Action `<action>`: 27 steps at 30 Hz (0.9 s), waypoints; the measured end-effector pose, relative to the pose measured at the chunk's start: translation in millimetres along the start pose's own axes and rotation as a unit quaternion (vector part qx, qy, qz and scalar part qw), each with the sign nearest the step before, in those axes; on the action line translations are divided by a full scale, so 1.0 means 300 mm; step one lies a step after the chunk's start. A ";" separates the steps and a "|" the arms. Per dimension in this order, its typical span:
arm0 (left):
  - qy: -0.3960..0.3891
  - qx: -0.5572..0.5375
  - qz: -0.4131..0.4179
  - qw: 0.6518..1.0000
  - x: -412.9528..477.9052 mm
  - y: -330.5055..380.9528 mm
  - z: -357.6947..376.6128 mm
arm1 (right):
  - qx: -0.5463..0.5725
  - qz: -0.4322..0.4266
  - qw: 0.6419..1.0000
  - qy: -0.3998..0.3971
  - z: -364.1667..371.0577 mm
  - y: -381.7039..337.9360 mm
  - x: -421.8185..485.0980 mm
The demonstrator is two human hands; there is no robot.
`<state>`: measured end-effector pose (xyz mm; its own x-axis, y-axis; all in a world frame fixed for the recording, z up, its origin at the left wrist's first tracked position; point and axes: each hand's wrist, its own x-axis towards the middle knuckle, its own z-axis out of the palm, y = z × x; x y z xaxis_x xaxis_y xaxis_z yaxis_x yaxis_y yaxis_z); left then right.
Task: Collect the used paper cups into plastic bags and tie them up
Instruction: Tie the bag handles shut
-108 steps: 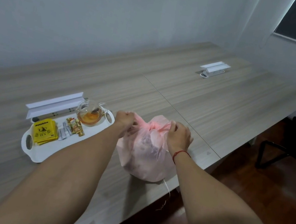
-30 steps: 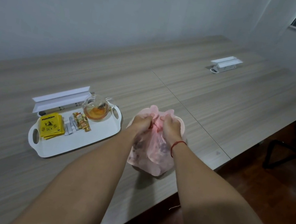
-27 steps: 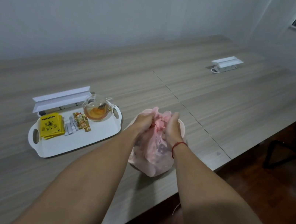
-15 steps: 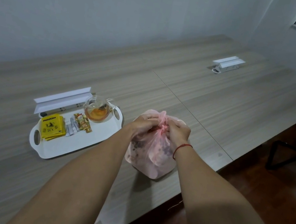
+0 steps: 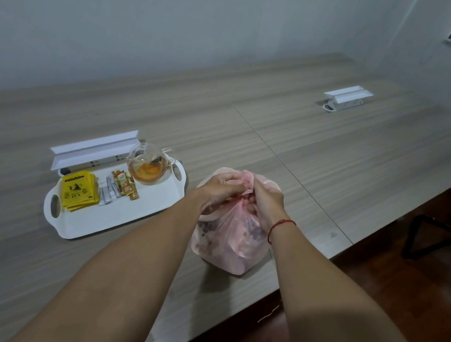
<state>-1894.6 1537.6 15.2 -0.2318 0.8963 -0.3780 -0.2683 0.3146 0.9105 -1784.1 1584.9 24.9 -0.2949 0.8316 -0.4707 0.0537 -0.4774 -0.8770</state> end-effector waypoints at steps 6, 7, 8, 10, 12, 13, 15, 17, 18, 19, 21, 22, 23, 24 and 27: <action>0.106 -0.008 0.010 0.994 0.017 -0.013 0.000 | -0.033 -0.036 0.997 -0.057 -0.003 0.010 -0.011; 0.114 0.000 0.011 0.993 0.017 -0.010 -0.002 | -0.038 -0.054 0.996 -0.053 -0.005 0.019 -0.007; 0.116 0.011 0.013 0.993 0.016 -0.006 -0.006 | -0.040 -0.067 0.996 -0.046 -0.005 0.023 -0.008; 0.103 0.017 0.016 0.994 0.012 0.000 -0.018 | -0.040 -0.080 0.996 -0.030 -0.004 0.031 0.001; 0.078 0.009 0.008 0.997 0.013 0.001 -0.028 | -0.038 -0.084 0.996 -0.017 -0.004 0.031 0.007; 0.070 0.006 0.000 0.997 0.012 0.003 -0.030 | -0.040 -0.084 0.996 -0.015 -0.006 0.031 0.013; 0.073 0.001 -0.016 0.997 0.012 0.007 -0.037 | -0.039 -0.075 0.996 -0.029 -0.001 0.037 0.019; 0.082 -0.009 -0.016 0.996 0.017 0.010 -0.039 | -0.007 -0.057 0.997 -0.044 0.009 0.038 0.021; 0.087 -0.013 -0.011 0.996 0.021 0.010 -0.039 | 0.008 -0.051 0.997 -0.049 0.013 0.037 0.023; 0.087 -0.015 -0.006 0.996 0.023 0.010 -0.039 | 0.015 -0.047 0.998 -0.045 0.018 0.034 0.024; 0.080 -0.019 -0.001 0.997 0.022 0.010 -0.039 | -0.004 -0.045 0.998 -0.032 0.025 0.023 0.018; 0.078 -0.025 -0.003 0.997 0.019 0.012 -0.040 | -0.024 -0.050 0.998 -0.027 0.024 0.020 0.020; 0.077 -0.031 -0.006 0.997 0.014 0.015 -0.041 | -0.041 -0.056 0.997 -0.020 0.021 0.019 0.022; 0.078 -0.032 -0.010 0.996 0.012 0.016 -0.044 | -0.045 -0.062 0.997 -0.017 0.021 0.018 0.022; 0.075 -0.019 -0.028 0.997 0.011 0.015 -0.055 | -0.033 -0.070 0.997 -0.018 0.018 0.031 0.024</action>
<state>-1912.1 1536.7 15.3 -0.3520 0.8200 -0.4513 -0.3198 0.3478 0.8814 -1790.9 1584.9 13.8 -0.3380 0.8776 -0.3400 0.0714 -0.3363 -0.9390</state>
